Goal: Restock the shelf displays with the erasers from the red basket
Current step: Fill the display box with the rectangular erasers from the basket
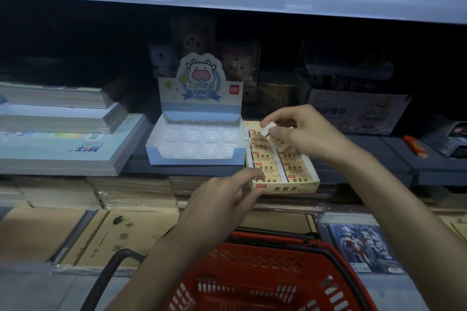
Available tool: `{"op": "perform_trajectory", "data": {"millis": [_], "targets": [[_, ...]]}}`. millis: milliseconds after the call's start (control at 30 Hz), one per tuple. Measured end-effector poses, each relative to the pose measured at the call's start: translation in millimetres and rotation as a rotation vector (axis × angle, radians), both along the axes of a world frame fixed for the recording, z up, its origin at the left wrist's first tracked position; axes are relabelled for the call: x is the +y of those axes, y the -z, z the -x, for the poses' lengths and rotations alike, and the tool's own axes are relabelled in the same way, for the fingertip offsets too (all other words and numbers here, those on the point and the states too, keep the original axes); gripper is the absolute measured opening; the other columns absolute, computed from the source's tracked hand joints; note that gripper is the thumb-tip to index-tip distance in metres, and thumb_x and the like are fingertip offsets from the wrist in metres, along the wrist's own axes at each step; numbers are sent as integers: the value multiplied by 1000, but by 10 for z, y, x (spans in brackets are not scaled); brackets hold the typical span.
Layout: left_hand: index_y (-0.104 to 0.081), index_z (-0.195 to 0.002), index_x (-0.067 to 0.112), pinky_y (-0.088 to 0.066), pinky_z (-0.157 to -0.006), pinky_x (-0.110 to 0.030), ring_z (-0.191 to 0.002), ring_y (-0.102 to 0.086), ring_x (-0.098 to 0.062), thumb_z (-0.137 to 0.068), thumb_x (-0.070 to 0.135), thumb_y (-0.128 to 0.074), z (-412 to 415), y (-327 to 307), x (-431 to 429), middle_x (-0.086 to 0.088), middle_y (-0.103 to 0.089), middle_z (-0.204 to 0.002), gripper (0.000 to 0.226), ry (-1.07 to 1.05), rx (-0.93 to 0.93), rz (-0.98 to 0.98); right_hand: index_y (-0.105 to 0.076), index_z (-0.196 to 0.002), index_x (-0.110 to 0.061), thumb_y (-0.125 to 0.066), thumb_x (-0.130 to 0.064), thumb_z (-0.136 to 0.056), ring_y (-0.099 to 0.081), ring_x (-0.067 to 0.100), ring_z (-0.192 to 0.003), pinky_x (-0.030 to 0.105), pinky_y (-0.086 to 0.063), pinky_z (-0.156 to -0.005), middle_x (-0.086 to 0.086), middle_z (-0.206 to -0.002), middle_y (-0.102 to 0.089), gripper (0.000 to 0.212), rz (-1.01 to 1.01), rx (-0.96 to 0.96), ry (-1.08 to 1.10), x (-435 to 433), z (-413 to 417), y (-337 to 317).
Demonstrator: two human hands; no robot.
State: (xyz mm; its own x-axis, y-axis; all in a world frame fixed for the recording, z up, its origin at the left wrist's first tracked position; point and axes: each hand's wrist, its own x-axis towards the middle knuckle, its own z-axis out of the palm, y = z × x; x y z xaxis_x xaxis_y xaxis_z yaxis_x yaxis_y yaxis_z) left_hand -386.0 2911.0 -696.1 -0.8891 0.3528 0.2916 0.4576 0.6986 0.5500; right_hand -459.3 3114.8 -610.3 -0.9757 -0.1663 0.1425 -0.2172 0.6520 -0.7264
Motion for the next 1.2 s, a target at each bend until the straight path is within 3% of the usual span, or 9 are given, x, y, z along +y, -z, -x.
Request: {"op": "perform_trajectory", "data": {"millis": [100, 200, 300, 433, 567, 700, 967, 1100, 1200], "targets": [[-53, -135, 47, -51, -64, -34, -61, -48, -5, -104, 52, -51, -3, 10, -15, 19, -47, -65, 31, -8, 16, 34, -73, -121, -28, -67, -21, -100, -72, 11, -85, 25, -62, -67, -6, -104, -72, 23, -103, -18, -104, -39, 6, 129], [-50, -137, 48, -56, -70, -36, -70, -54, -3, -104, 54, -49, -14, 8, -12, 20, -54, -72, 34, -7, 23, 62, -75, -116, -27, -73, -35, -95, -68, 5, -95, 12, -48, -69, -11, -103, -71, 23, -252, 133, 25, -37, 14, 108], [-47, -136, 50, -58, -73, -39, -79, -64, -4, -103, 57, -48, -6, 27, -11, 15, -68, -87, 34, -4, 30, 55, -76, -104, -31, -83, -53, -78, -66, 4, -91, 23, -51, -72, -13, -97, -70, 35, -346, -1, 17, 14, -41, -45], [-48, -132, 48, -58, -72, -39, -81, -65, -5, -103, 57, -48, 5, 32, -5, 14, -69, -86, 31, -15, 27, 59, -75, -102, -31, -91, -45, -72, -66, 11, -93, 35, -57, -84, -9, -101, -68, 37, -579, -84, 6, -47, -63, -9], [-50, -132, 46, -56, -73, -39, -86, -64, -7, -105, 56, -43, -24, 16, 15, 20, -63, -91, 29, -10, 35, 70, -76, -110, -28, -87, -35, -80, -65, 13, -96, 30, -54, -82, -7, -103, -68, 32, -551, 26, 20, -56, 14, 90], [-49, -133, 45, -55, -78, -36, -99, -65, -6, -108, 53, -37, -43, -15, 30, 17, -69, -119, 29, -9, 49, 113, -76, -110, -23, -83, -25, -86, -64, 10, -89, 24, -49, -76, -6, -103, -70, 25, -447, 137, 31, -72, 88, 227], [-47, -131, 44, -57, -81, -40, -103, -66, -9, -108, 53, -35, -23, -3, 37, 18, -68, -126, 27, -34, 77, 167, -78, -101, -25, -84, -30, -84, -67, 10, -85, 33, -59, -79, -7, -89, -71, 20, -399, 222, 123, -75, 137, 332], [-46, -131, 44, -58, -79, -40, -99, -67, -9, -108, 53, -35, -32, 16, 45, 18, -69, -121, 27, -48, 93, 173, -74, -107, -23, -86, -36, -81, -68, 15, -92, 36, -59, -80, -4, -95, -72, 32, -415, 179, 155, -37, 147, 305], [-48, -133, 44, -57, -79, -40, -96, -66, -10, -108, 53, -37, -46, 16, 55, 18, -70, -115, 29, -62, 94, 156, -70, -123, -21, -85, -41, -81, -68, 20, -99, 36, -58, -83, 0, -103, -74, 49, -414, 177, 155, -16, 145, 312]]}}
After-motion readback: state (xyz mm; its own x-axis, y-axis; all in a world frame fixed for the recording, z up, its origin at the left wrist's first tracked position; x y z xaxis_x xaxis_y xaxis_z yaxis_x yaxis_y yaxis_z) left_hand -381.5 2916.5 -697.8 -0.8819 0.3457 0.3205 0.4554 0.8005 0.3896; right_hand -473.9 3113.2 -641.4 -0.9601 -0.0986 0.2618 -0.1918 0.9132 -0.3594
